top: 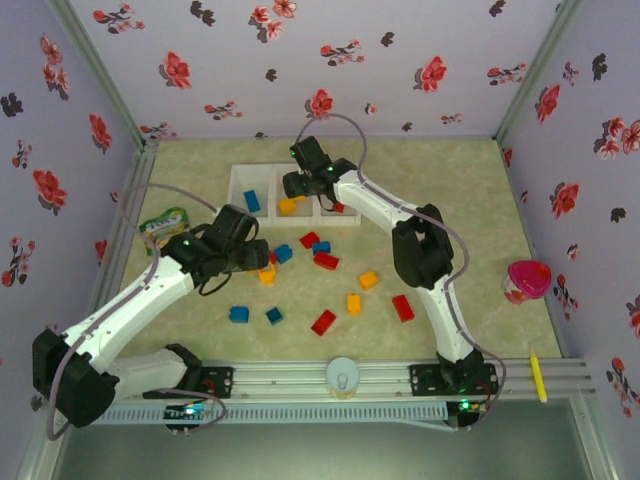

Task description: Sort the legos into containers by color

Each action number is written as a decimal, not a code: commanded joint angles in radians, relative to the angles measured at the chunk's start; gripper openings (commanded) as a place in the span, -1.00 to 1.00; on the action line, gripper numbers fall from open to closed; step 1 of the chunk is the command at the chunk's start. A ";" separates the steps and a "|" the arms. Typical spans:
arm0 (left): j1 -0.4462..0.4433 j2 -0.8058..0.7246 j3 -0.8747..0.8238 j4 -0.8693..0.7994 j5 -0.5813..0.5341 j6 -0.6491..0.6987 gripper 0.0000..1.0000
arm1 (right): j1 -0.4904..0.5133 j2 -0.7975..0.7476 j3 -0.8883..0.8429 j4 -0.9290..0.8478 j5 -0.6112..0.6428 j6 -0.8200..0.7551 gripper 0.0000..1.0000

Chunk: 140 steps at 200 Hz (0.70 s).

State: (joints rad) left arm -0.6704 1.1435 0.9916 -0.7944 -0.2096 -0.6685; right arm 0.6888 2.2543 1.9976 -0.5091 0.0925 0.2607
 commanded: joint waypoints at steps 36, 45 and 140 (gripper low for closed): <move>-0.112 -0.013 -0.088 -0.132 -0.002 -0.186 0.42 | 0.002 -0.338 -0.293 0.025 -0.004 0.007 0.34; -0.132 -0.031 -0.113 -0.166 -0.028 -0.252 0.43 | 0.002 -0.384 -0.349 0.035 -0.005 0.014 0.35; -0.152 -0.103 -0.410 -0.005 0.044 -0.331 0.55 | 0.009 -0.654 -0.703 0.108 0.029 0.111 0.57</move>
State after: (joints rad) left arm -0.8230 1.0283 0.6106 -0.8570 -0.1791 -0.9932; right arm 0.6918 1.6474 1.3216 -0.4347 0.0910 0.3283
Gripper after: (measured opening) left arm 0.773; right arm 0.776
